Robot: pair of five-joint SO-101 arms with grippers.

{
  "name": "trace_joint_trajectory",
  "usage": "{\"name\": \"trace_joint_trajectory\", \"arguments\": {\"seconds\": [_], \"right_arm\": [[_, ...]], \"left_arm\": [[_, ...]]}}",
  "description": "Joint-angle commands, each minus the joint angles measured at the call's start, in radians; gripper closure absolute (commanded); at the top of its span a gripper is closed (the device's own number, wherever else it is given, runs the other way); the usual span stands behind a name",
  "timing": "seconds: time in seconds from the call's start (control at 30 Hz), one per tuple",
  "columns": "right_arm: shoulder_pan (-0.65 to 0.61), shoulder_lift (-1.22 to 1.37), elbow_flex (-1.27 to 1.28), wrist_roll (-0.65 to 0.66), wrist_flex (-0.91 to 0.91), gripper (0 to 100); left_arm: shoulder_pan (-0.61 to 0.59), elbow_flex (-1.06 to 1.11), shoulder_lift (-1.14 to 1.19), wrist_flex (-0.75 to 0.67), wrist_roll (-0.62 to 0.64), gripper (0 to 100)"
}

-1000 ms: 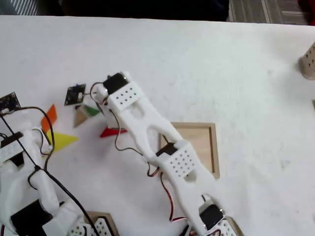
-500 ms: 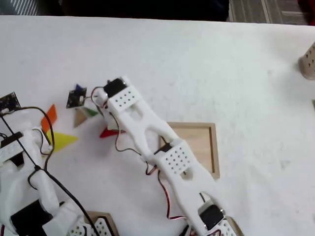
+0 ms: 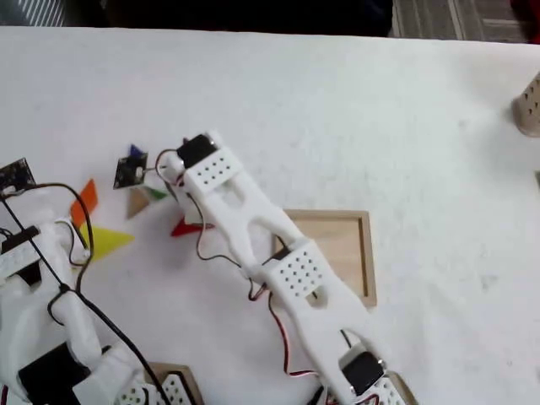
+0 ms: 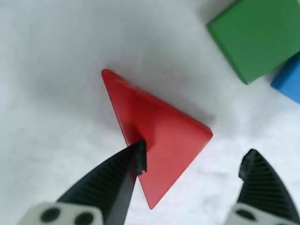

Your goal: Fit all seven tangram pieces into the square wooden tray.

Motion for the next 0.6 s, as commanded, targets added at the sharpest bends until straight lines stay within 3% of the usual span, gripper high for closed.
{"name": "trace_joint_trajectory", "arguments": {"seconds": [0.0,0.4,0.57], "right_arm": [[-0.012,0.01,-0.009,0.02,0.013,68.0],[-0.036,0.001,0.041,0.041,0.038,68.7],[-0.05,0.005,0.043,0.028,0.039,86.8]], "left_arm": [[0.013,-0.032,-0.004,-0.008,0.005,98],[0.012,-0.032,-0.004,-0.008,0.005,98],[0.012,-0.032,-0.004,-0.008,0.005,98]]}}
